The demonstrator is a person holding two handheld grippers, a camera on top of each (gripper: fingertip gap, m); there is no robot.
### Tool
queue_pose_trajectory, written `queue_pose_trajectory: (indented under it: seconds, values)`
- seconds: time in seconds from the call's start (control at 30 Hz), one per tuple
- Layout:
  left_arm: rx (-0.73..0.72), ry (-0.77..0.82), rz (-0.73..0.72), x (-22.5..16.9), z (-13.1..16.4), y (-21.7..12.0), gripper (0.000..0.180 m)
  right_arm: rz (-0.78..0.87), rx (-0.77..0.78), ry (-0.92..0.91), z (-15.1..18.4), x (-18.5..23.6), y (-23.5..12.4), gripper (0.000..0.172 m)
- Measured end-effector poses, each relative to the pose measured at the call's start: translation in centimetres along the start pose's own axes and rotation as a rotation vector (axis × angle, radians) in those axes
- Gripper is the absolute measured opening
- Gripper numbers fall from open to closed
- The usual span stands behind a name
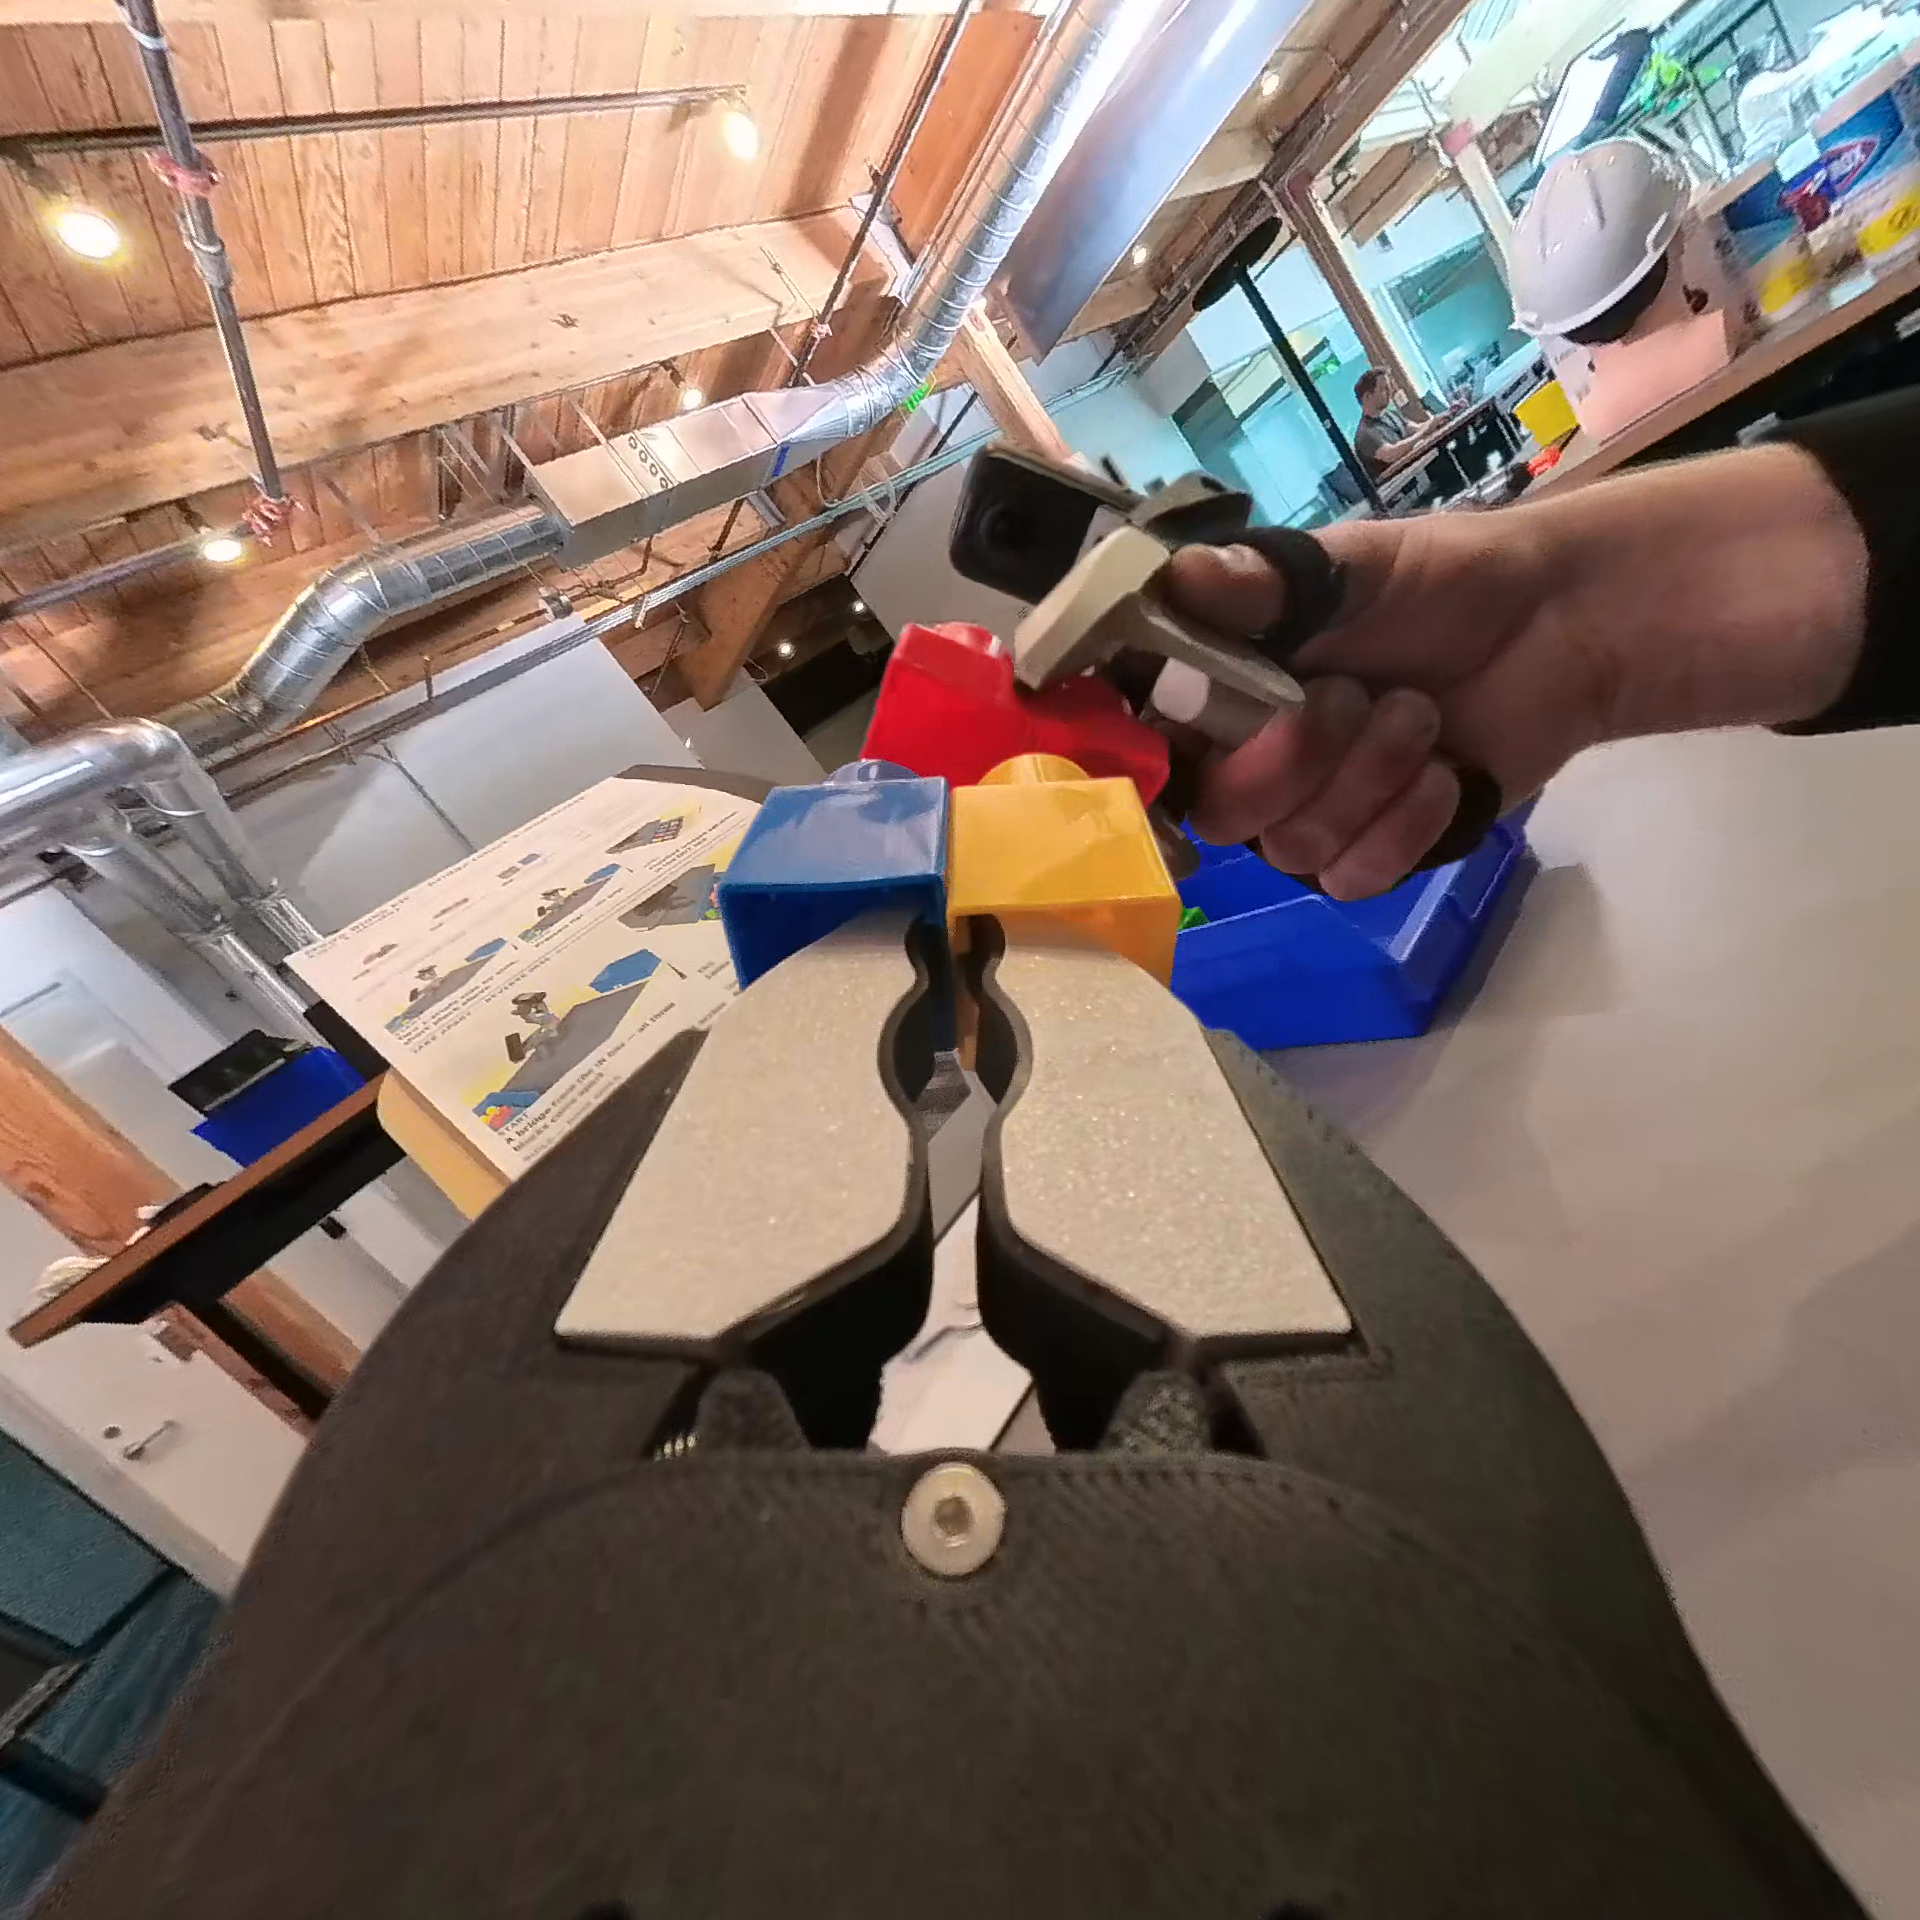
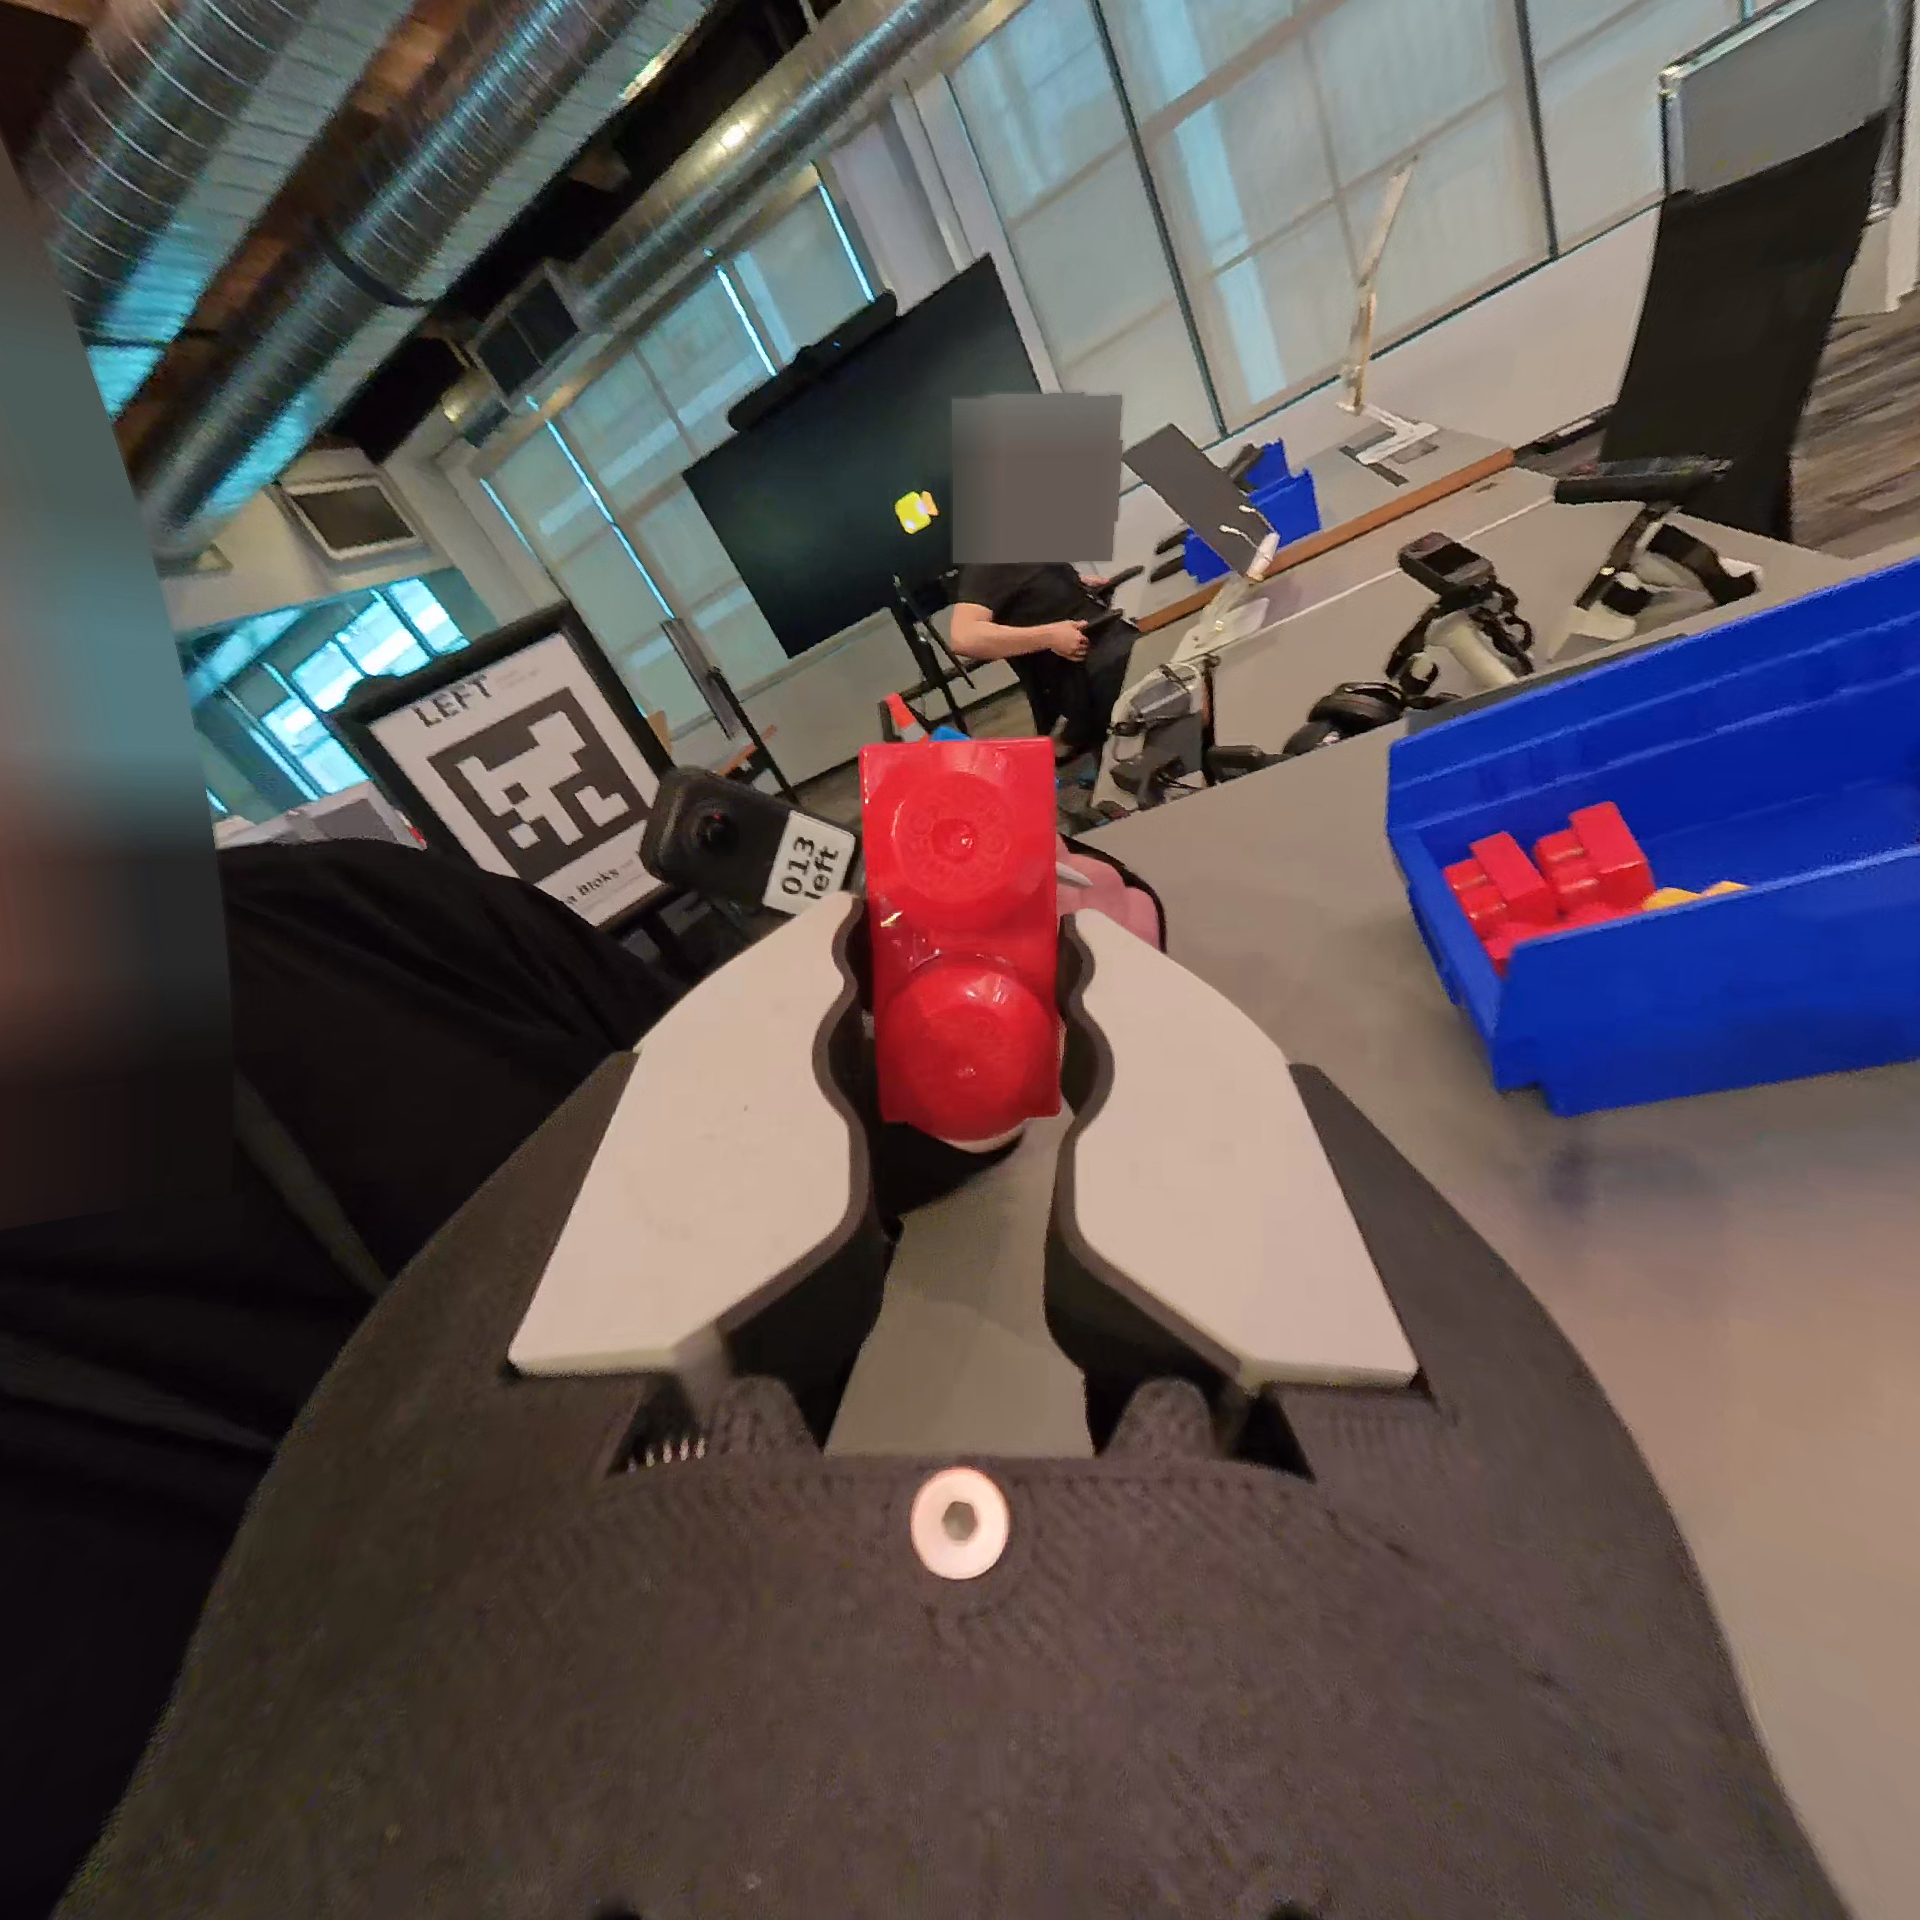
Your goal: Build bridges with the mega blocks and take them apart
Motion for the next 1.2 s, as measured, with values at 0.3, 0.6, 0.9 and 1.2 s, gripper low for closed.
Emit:
queue_pose_trajectory:
  seconds: [0.3,0.6,0.9,1.2]
  values:
    - [-0.008,0.054,-0.015,0.3,-0.4,-0.8,0.002,-0.099,0.005,0.043,0.1,1.2,2.1,0.034]
    - [0.020,0.189,-0.026,-0.6,-0.9,-1.0,0.003,-0.118,-0.014,0.121,0.5,0.9,2.7,0.035]
    - [0.062,0.382,-0.040,-1.5,-1.4,-1.1,0.002,-0.146,0.042,0.150,1.4,1.1,3.1,0.035]
    - [0.034,0.474,-0.023,-2.1,-2.0,-1.1,0.002,-0.218,0.030,0.136,2.1,1.7,2.9,0.036]
Point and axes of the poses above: each gripper's, where its closed fingertips meet, y out along the fingers, z out of its underside, x = y × z across the jaws, the point moved 6 cm from there along -y, back along the fingers, and after that the axes turned 13 degrees about x, right-handed, at the moved point
